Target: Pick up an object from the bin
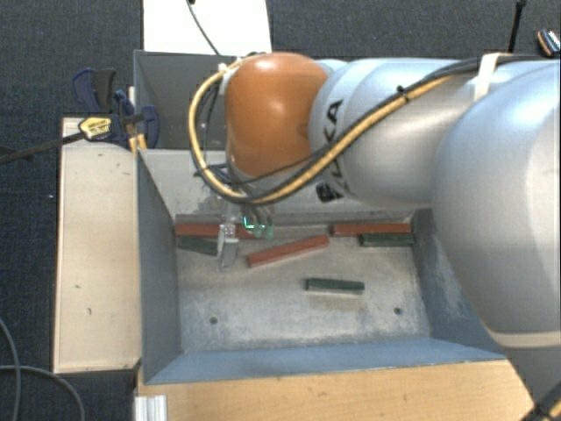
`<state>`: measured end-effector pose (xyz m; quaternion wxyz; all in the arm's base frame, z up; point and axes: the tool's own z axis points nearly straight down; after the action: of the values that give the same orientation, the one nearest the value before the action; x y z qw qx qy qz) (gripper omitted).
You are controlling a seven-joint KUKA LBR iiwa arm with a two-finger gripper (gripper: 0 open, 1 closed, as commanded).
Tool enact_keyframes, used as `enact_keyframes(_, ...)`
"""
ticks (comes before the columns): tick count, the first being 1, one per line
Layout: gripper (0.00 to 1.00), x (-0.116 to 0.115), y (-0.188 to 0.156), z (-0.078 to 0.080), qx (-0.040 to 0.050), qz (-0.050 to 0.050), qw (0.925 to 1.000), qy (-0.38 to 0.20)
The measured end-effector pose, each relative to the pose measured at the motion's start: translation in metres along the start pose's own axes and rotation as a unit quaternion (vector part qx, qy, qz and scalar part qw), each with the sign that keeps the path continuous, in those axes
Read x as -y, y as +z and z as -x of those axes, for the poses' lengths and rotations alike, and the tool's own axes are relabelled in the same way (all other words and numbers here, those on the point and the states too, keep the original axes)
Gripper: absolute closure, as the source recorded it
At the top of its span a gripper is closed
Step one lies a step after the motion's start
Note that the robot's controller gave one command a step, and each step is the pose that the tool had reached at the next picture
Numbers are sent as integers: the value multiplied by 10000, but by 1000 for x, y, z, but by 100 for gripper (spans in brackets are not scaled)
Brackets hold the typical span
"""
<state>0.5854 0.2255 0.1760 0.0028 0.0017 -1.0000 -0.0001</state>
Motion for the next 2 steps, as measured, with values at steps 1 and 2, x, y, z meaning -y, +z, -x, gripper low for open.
enact_keyframes(1, 0, 34, 95, 3, 3, -11, 9977, 673)
enact_keyframes(2, 0, 101, 106, -8, 22, -13, 9941, 1084)
